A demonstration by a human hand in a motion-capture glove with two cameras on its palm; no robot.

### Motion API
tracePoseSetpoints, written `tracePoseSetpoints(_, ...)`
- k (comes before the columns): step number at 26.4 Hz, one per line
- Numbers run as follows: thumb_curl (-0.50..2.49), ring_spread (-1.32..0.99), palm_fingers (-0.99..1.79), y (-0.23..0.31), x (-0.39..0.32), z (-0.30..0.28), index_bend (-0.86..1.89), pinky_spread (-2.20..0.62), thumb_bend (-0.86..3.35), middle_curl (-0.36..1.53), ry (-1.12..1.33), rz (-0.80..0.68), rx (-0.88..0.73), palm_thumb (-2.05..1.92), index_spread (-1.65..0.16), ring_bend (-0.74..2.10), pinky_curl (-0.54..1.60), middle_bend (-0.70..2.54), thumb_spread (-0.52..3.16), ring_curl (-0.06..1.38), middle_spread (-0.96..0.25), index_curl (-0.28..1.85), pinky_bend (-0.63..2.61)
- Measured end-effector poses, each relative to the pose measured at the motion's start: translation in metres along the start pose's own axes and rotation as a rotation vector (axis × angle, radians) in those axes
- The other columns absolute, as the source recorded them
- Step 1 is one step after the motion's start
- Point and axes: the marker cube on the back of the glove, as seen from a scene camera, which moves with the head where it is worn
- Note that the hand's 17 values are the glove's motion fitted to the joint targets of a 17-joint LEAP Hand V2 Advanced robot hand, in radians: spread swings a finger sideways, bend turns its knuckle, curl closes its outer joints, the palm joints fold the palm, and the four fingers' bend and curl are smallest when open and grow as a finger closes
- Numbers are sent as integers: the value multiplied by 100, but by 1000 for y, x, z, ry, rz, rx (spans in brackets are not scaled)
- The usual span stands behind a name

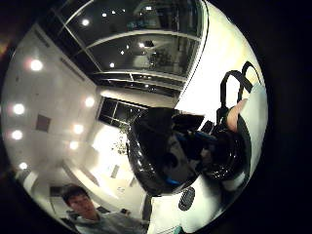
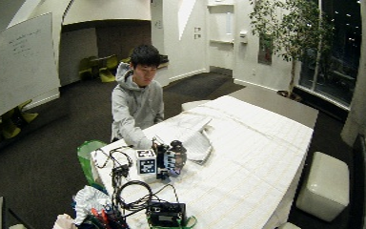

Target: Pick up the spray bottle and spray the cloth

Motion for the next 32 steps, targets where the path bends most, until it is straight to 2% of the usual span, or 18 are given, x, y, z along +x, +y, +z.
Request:
tracePoseSetpoints(5, 63, -14, 141, 2, -15, 9, 37, -23, -3, 48, 144, -69, -124, 98, -15, 60, 38, 50, 28, 43, -7, 46, 39)
tracePoseSetpoints(15, 67, -13, 140, 36, -96, 32, 41, -23, -3, 49, 490, -220, -605, 98, -13, 62, 40, 52, 21, 45, -6, 49, 40)
tracePoseSetpoints(20, 68, -13, 139, 66, -149, 38, 42, -23, -3, 49, 711, -313, -792, 98, -12, 62, 40, 53, 20, 45, -6, 50, 40)
tracePoseSetpoints(26, 70, -13, 139, 92, -195, 46, 42, -23, -3, 49, 953, -388, -887, 97, -12, 62, 41, 53, 18, 45, -6, 51, 41)
tracePoseSetpoints(32, 71, -13, 139, 112, -187, 66, 43, -23, -3, 49, 1103, -389, -942, 97, -12, 63, 41, 54, 17, 46, -6, 51, 41)
